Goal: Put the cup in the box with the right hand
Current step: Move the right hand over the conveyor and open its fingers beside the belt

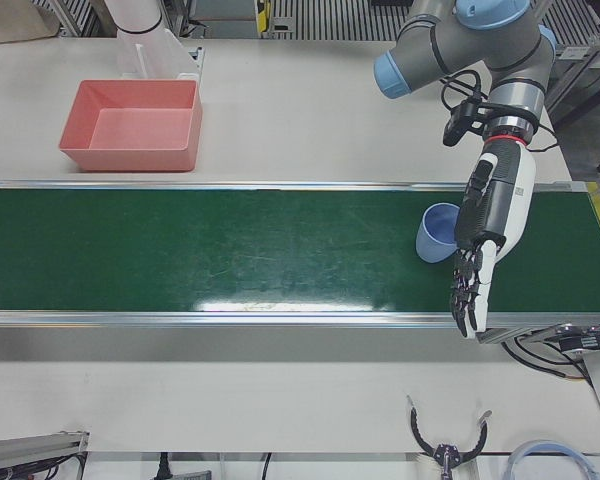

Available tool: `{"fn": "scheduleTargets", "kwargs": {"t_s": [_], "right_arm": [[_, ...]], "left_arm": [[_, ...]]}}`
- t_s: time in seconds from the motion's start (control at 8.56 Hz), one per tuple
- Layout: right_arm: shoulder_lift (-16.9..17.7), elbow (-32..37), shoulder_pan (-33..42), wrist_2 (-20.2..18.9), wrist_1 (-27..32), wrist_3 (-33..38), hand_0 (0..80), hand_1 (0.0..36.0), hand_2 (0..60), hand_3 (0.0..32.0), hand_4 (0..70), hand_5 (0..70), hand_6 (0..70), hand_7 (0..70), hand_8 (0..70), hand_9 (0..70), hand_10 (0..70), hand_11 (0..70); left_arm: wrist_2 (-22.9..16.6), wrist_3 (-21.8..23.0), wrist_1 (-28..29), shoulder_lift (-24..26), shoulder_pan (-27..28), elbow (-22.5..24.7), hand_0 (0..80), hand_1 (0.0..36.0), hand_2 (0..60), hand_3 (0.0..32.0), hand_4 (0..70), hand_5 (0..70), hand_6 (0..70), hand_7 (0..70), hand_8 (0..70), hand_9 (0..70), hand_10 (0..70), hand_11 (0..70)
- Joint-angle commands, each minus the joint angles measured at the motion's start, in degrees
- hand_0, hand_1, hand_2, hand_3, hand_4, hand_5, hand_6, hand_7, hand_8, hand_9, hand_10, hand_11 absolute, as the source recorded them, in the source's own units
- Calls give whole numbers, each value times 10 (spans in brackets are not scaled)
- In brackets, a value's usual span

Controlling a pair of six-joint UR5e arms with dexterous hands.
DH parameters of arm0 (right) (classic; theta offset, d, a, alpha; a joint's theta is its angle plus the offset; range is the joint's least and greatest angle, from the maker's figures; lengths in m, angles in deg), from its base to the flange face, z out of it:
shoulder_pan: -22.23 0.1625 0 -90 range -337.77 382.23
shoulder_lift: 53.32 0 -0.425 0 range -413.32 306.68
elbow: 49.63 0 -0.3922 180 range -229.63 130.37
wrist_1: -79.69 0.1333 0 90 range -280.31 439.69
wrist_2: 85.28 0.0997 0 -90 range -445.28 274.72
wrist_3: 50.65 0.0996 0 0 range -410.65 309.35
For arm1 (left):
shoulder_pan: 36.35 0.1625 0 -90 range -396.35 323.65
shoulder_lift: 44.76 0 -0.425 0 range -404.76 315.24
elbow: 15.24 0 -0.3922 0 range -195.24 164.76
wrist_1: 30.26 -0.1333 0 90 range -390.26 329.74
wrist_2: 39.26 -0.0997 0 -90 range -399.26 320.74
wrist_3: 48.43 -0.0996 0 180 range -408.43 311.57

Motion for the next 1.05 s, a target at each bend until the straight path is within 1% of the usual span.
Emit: {"fn": "scheduleTargets", "kwargs": {"t_s": [0.0, 0.12, 0.23, 0.35, 0.47, 0.7, 0.82, 0.94], "right_arm": [[-71, -4, -95, 112, -87, -11, 511, 139, 83, 0, 224, 46, 55, 227, 78, 160, 0, 0], [-76, -3, -108, 130, -90, -29, 514, 128, 56, 0, 246, 44, 54, 224, 76, 157, 0, 0], [-83, -1, -116, 138, -90, -48, 510, 137, 83, 0, 236, 43, 53, 221, 75, 155, 0, 0], [-93, 2, -119, 138, -90, -55, 513, 127, 55, 0, 235, 43, 52, 219, 75, 155, 0, 0], [-97, 4, -119, 138, -89, -62, 510, 125, 55, 0, 241, 42, 51, 214, 73, 152, 0, 0], [-101, 5, -120, 139, -88, -67, 501, 142, 110, 0, 222, 42, 51, 214, 71, 150, 0, 0], [-107, 5, -128, 140, -88, -67, 514, 112, 26, 0, 260, 42, 51, 212, 71, 150, 0, 0], [-106, 8, -144, 161, -88, -69, 509, 120, 54, 0, 241, 42, 51, 212, 70, 147, 0, 0]], "left_arm": [[0, 0, 1, 0, 0, -2, 0, 0, 0, 0, 0, 0, 0, 0, 0, 0, 0, 0], [0, 0, 1, 0, 0, -2, 0, 0, 0, 0, 0, 0, 0, 0, 0, 0, 0, 0], [0, 0, 1, 0, 0, -1, 0, 0, 0, 0, 0, 0, 0, 0, 0, 0, 0, 0], [0, 0, 1, 0, 0, -1, 0, 0, 0, 0, 0, 0, 0, 0, 0, 0, 0, 0], [0, 0, 1, 0, 0, -2, 0, 0, 0, 0, 0, 0, 0, 0, 0, 0, 0, 0], [0, 1, 1, 0, 1, -2, 0, 0, 0, 0, 0, 0, 0, 0, 0, 0, 0, 0], [0, 1, 1, 1, 1, -2, 0, 0, 0, 0, 0, 0, 0, 0, 0, 0, 0, 0], [0, 0, 1, 1, 1, -2, 0, 0, 0, 0, 0, 0, 0, 0, 0, 0, 0, 0]]}}
